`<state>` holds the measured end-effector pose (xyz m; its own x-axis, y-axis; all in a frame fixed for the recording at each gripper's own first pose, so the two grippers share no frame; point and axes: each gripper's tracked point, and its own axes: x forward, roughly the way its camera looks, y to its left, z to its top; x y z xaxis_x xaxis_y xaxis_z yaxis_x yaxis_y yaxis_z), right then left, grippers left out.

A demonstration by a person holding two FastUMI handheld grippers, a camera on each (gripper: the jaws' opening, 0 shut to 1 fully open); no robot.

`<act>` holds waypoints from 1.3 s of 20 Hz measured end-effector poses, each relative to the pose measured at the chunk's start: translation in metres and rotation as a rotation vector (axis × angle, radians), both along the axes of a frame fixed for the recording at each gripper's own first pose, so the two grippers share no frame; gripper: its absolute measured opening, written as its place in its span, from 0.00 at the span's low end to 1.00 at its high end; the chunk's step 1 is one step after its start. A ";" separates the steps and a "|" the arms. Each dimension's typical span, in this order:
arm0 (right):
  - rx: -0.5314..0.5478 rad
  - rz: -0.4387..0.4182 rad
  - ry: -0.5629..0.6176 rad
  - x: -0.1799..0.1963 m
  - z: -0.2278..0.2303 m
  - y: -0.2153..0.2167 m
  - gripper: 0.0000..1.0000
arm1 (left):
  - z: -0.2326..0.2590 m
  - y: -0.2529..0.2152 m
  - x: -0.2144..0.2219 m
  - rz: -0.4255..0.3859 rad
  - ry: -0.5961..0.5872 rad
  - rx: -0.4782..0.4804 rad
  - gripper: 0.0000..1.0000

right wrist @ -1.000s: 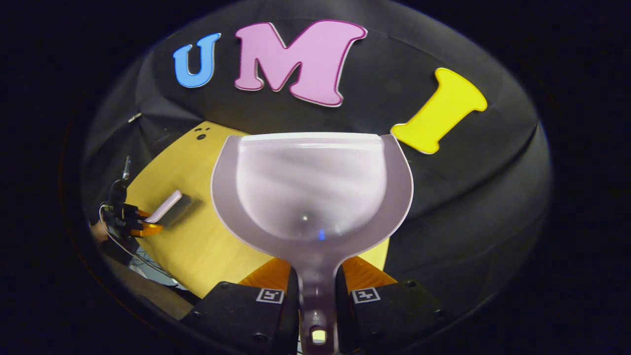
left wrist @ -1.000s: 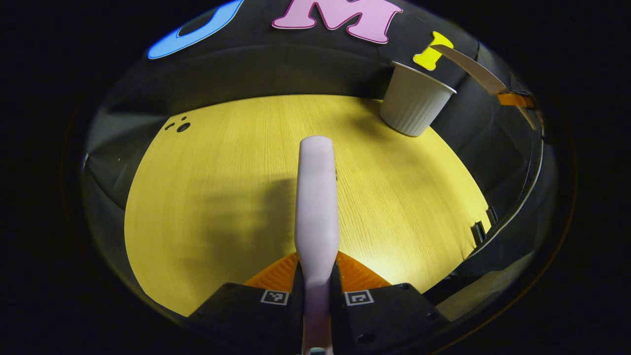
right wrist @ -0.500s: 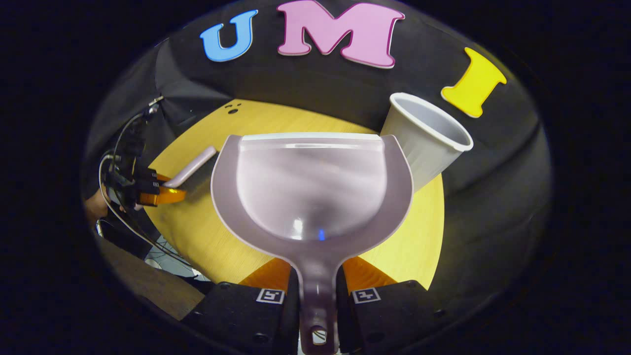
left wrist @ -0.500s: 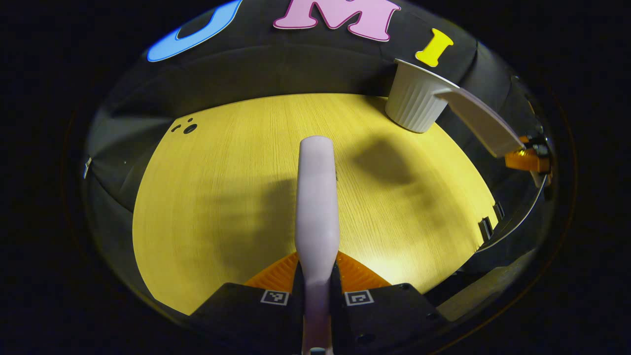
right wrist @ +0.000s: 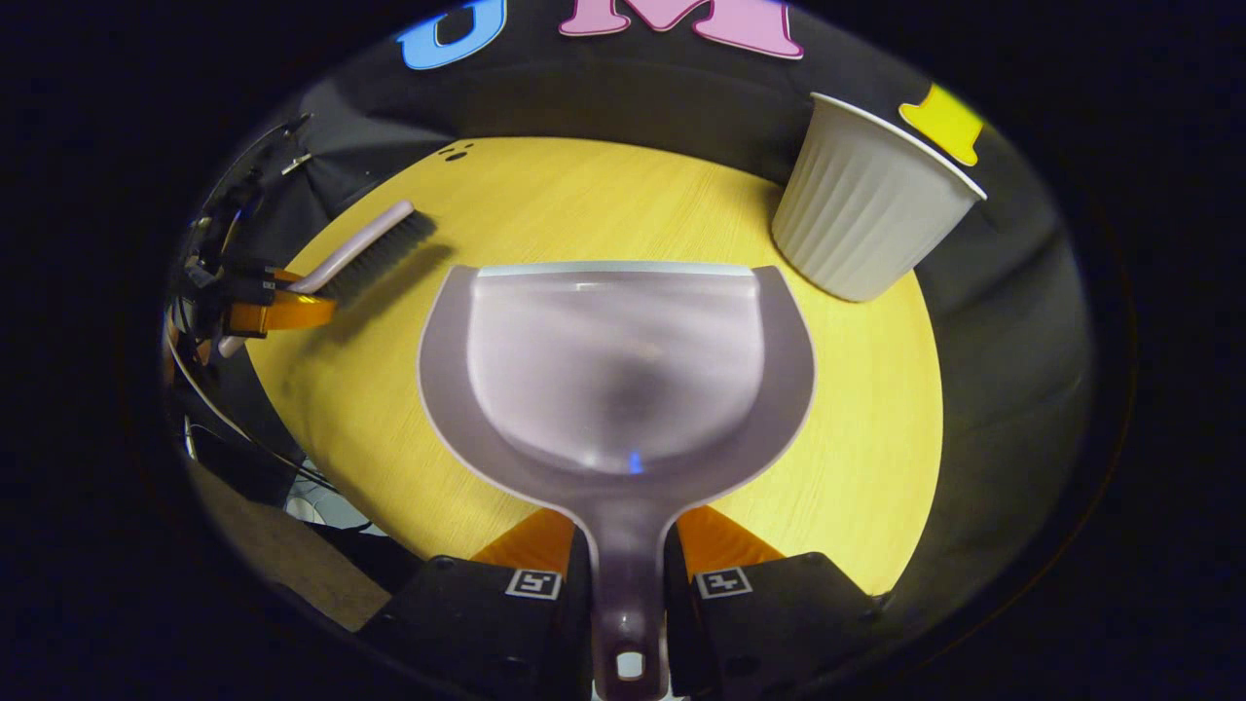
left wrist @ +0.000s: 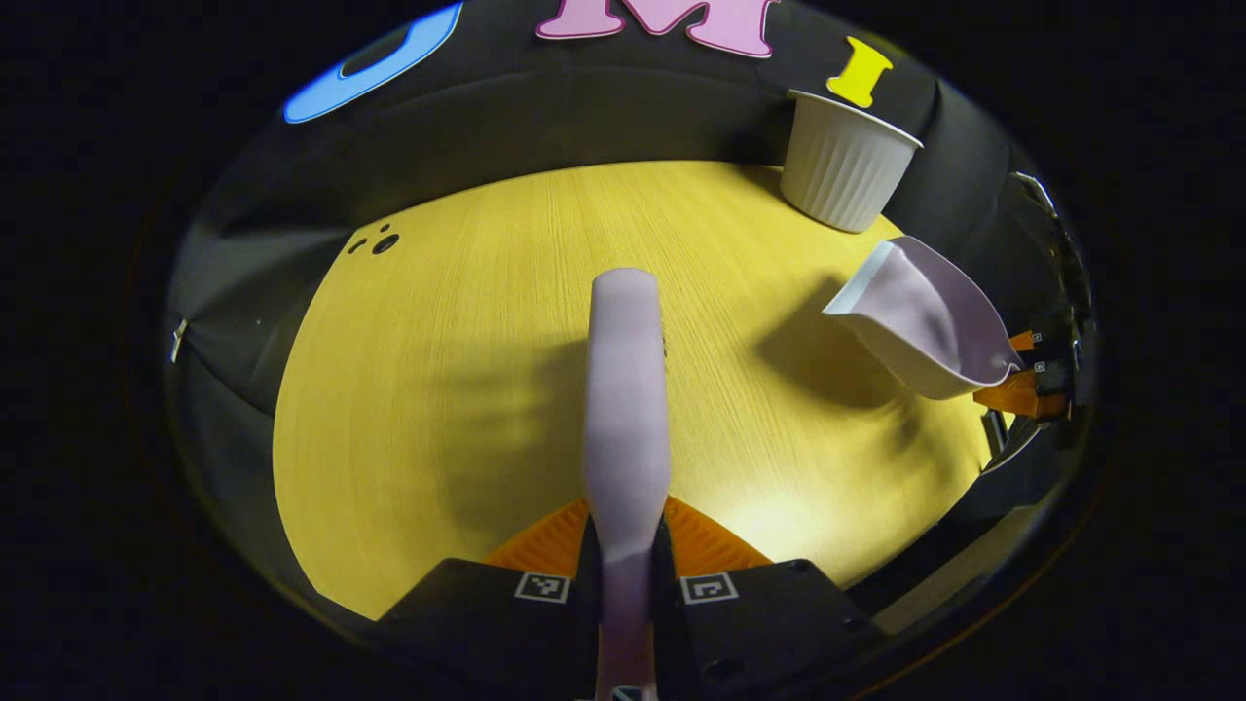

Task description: Pick up the small broom and dustpan from the desktop, sweep the trash into the dustpan with the broom, and then empty the trash into the garbage bin.

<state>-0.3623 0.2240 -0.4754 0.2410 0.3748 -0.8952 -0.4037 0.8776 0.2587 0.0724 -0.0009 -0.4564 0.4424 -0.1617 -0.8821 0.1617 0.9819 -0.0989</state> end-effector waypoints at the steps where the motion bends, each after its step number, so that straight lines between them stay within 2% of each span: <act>1: 0.000 0.004 0.011 -0.001 -0.009 0.001 0.35 | -0.003 0.001 0.001 -0.003 0.003 0.008 0.27; 7: -0.018 0.021 0.061 -0.002 -0.034 0.007 0.36 | -0.026 0.010 0.011 -0.005 0.027 0.067 0.26; 12: 0.008 0.001 0.073 0.002 -0.040 0.010 0.38 | -0.038 0.011 0.010 -0.032 0.059 0.091 0.29; 22: 0.039 -0.006 0.067 0.000 -0.021 0.004 0.39 | -0.024 0.023 -0.001 -0.059 0.037 0.178 0.37; 23: 0.045 -0.008 0.055 0.001 -0.015 0.003 0.35 | -0.020 0.023 -0.004 -0.066 0.032 0.182 0.30; 24: 0.051 -0.011 0.041 0.002 -0.009 0.002 0.39 | -0.016 0.023 -0.006 -0.071 0.024 0.184 0.37; 26: 0.066 -0.023 0.006 0.006 0.006 -0.002 0.39 | -0.001 0.023 -0.008 -0.076 0.003 0.186 0.37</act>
<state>-0.3559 0.2224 -0.4697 0.2455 0.4271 -0.8702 -0.3816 0.8678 0.3183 0.0644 0.0226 -0.4572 0.4324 -0.0289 -0.9012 0.2358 0.9683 0.0820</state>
